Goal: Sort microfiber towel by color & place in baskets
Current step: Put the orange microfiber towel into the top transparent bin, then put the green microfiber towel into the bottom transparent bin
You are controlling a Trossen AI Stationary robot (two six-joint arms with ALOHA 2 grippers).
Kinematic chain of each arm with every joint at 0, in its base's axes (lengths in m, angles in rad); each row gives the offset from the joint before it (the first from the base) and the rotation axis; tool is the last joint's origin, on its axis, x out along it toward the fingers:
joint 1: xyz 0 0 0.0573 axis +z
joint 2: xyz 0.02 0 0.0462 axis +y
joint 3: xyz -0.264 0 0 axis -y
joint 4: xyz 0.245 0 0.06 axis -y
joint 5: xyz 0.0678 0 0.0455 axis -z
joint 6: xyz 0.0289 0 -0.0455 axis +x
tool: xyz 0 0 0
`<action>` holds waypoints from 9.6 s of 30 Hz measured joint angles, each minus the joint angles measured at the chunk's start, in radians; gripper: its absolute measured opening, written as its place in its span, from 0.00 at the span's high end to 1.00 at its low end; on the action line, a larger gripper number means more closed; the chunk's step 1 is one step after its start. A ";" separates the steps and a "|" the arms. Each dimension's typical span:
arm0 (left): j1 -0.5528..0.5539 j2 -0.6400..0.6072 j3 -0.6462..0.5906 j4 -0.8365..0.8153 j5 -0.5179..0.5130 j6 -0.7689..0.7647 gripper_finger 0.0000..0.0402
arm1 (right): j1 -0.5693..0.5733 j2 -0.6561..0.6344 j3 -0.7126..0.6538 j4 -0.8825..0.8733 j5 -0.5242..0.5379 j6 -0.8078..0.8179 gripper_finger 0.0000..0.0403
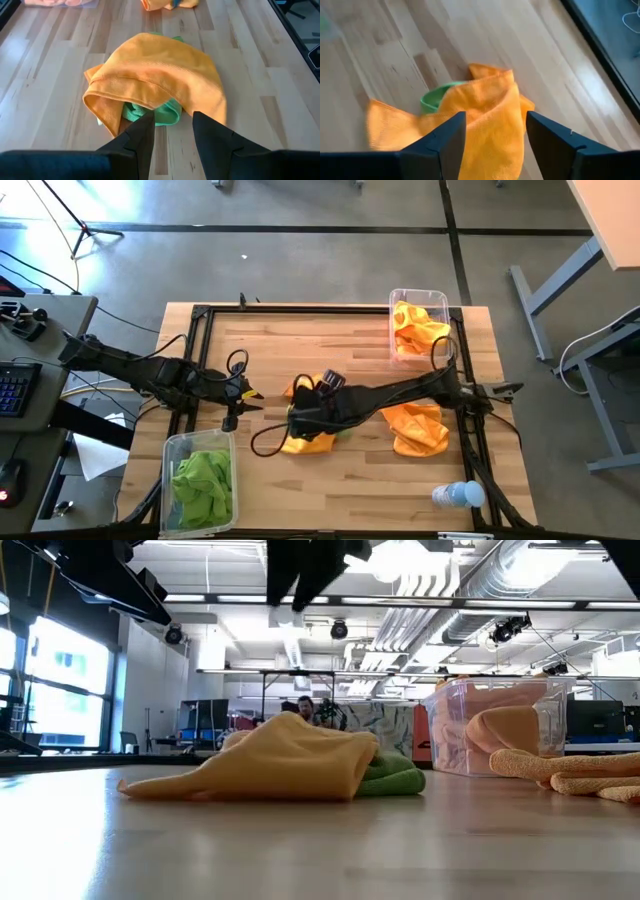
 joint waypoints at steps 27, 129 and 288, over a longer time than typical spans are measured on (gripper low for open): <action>0.000 0.000 0.000 0.001 -0.030 0.000 0.70 | -0.072 0.209 0.000 -0.054 -0.224 0.102 0.97; 0.067 0.132 0.000 0.181 -0.182 -0.003 0.70 | -1.017 -0.796 -1.391 0.343 -0.243 -1.159 1.00; -0.020 0.977 0.910 -0.549 0.054 -0.528 0.98 | 0.432 -1.227 -1.693 0.771 -0.077 0.250 1.00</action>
